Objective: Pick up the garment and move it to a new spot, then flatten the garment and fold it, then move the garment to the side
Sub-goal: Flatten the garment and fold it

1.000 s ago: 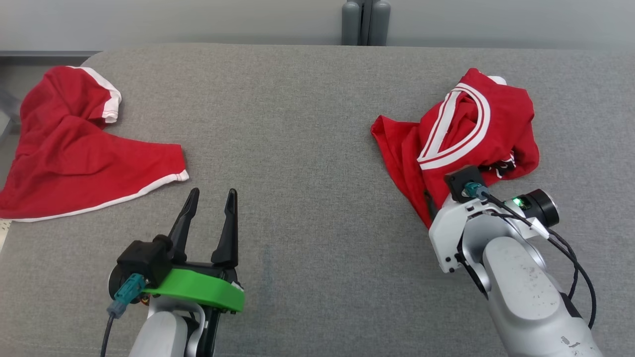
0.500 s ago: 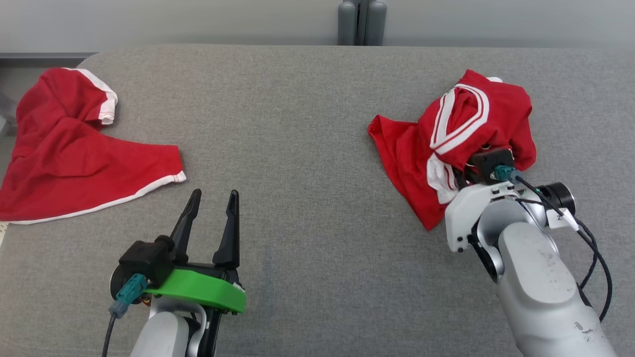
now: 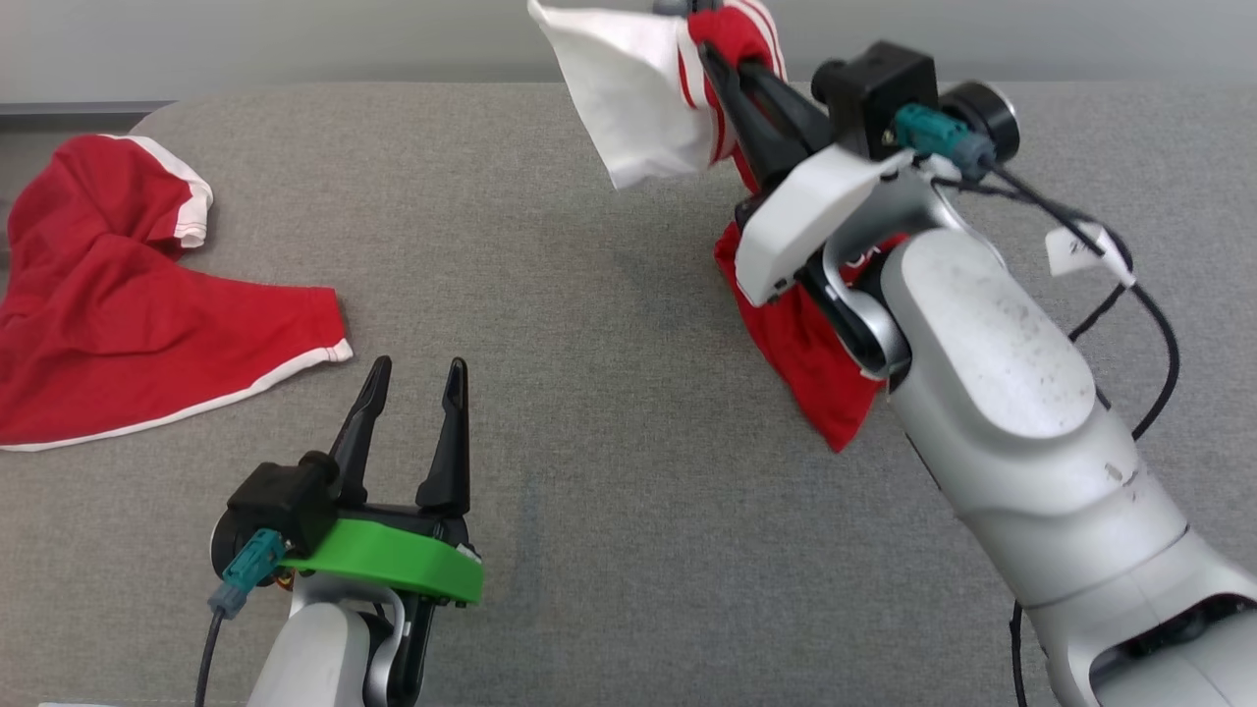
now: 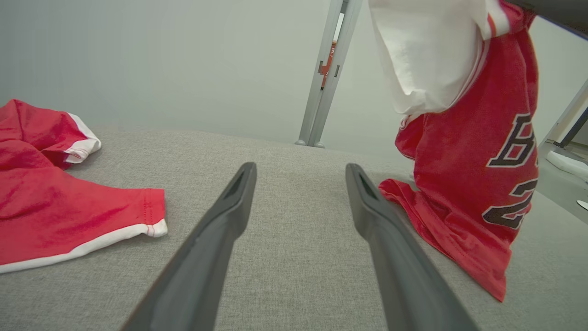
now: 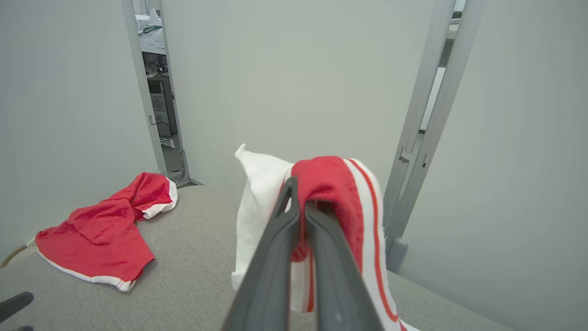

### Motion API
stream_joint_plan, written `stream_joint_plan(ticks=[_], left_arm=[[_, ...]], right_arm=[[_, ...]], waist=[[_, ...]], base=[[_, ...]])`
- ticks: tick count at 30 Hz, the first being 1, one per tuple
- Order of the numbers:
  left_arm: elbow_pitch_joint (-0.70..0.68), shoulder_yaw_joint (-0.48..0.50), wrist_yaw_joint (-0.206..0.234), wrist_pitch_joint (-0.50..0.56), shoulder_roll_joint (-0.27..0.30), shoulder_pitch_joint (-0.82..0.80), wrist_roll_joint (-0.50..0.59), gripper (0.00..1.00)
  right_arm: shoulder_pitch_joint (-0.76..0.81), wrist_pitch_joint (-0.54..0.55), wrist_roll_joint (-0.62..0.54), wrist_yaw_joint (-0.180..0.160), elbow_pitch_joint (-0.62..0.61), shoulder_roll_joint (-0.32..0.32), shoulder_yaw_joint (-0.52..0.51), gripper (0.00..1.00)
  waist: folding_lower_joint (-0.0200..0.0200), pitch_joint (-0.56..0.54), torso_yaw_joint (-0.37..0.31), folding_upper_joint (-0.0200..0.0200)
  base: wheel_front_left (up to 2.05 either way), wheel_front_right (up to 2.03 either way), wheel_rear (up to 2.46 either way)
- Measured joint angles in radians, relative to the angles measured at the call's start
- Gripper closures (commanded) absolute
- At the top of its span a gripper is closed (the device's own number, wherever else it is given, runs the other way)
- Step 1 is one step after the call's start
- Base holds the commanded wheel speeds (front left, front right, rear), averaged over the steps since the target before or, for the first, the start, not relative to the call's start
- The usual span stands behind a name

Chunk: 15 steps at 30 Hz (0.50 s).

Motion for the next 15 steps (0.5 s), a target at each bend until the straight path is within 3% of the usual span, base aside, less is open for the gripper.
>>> stream_joint_plan(ticks=[7,11,15], left_arm=[[-0.003,-0.011,0.000,0.000,0.000,-0.010,-0.002,0.00],[-0.003,-0.011,0.000,0.000,0.000,-0.012,-0.001,0.00],[-0.008,-0.005,0.000,0.000,0.000,-0.012,-0.001,0.00]], right_arm=[[-0.224,-0.092,0.144,0.000,-0.035,0.000,0.063,1.00],[-0.310,-0.166,0.122,0.000,-0.032,0.001,0.036,1.00],[-0.277,-0.156,0.037,0.000,0.055,-0.001,-0.034,1.00]], waist=[[0.0000,0.023,0.007,0.0000],[0.0000,0.031,0.010,0.0000],[0.0000,0.035,0.006,0.0000]], base=[[0.00,0.00,0.00],[0.00,0.00,0.00],[0.00,0.00,0.00]])
